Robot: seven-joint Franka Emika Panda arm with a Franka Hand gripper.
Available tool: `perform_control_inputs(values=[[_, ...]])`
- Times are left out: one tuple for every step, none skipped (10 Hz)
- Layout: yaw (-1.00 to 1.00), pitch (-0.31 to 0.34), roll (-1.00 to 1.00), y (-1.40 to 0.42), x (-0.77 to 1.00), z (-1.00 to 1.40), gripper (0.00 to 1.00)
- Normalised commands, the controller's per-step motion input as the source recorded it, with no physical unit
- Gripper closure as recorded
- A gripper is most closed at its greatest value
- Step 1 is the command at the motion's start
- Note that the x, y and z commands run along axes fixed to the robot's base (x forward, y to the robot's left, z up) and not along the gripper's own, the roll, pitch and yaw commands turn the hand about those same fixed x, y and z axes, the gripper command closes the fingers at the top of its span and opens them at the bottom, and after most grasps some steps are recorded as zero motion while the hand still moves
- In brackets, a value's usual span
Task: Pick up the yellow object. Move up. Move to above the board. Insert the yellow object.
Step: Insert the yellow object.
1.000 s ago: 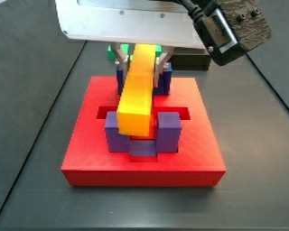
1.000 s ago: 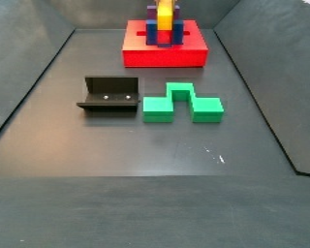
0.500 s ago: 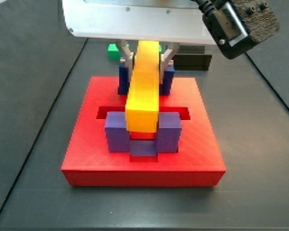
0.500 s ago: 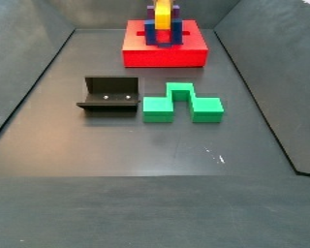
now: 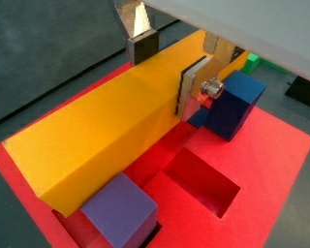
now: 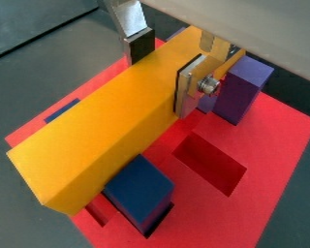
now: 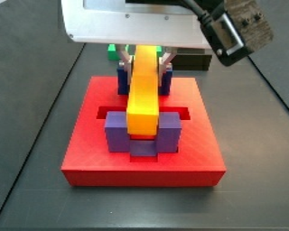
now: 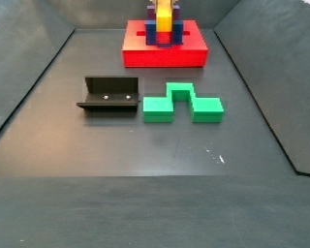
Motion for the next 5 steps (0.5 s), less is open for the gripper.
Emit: perform_control_inputs(values=[[0.10, 0.000, 0.26, -0.19, 0.00, -0.12, 1.00], [0.10, 0.000, 0.23, -0.19, 0.00, -0.11, 1.00], [0.08, 0.000, 0.19, -0.17, 0.00, -0.15, 1.00], [0.07, 0.000, 0.13, -0.11, 0.00, -0.19, 1.00], [0.06, 0.000, 0.11, -0.04, 0.00, -0.21, 1.00]])
